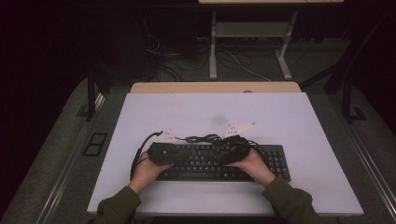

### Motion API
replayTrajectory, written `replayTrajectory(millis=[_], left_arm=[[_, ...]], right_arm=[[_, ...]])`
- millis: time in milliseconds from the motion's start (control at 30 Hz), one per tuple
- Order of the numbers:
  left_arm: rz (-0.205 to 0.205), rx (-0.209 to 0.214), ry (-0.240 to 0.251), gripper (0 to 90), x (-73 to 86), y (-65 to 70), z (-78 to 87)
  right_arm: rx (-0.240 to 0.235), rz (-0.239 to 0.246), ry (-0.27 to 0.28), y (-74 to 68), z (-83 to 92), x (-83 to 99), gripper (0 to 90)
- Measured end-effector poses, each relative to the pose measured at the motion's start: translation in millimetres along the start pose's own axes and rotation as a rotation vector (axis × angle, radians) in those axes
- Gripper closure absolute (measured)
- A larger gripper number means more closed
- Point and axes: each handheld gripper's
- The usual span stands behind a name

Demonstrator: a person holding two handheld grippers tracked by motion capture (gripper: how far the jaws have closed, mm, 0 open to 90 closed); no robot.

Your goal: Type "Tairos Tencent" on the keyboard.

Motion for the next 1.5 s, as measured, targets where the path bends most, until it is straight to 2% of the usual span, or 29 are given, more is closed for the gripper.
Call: replayTrajectory(millis=[267,1133,1500], left_arm=[[0.003,-0.004,-0.016,89.3,2.9,-1.6,-2.0],[0.004,0.003,-0.023,89.3,4.4,-1.9,-4.0],[0.009,0.004,-0.004,89.2,2.4,-0.6,-1.8]], right_arm=[[0.020,-0.002,0.020,0.2,-0.7,-0.5,18.7],[0.033,0.000,0.012,0.3,-1.2,0.4,18.4],[0.034,0.000,0.013,1.3,-0.9,0.7,18.4]])
Point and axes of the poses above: each handheld gripper's, and its own axes: z roughly backward along the jaws, x roughly out of its underside, y roughly to its right, and after that the axes turned 10 degrees about y, right-handed
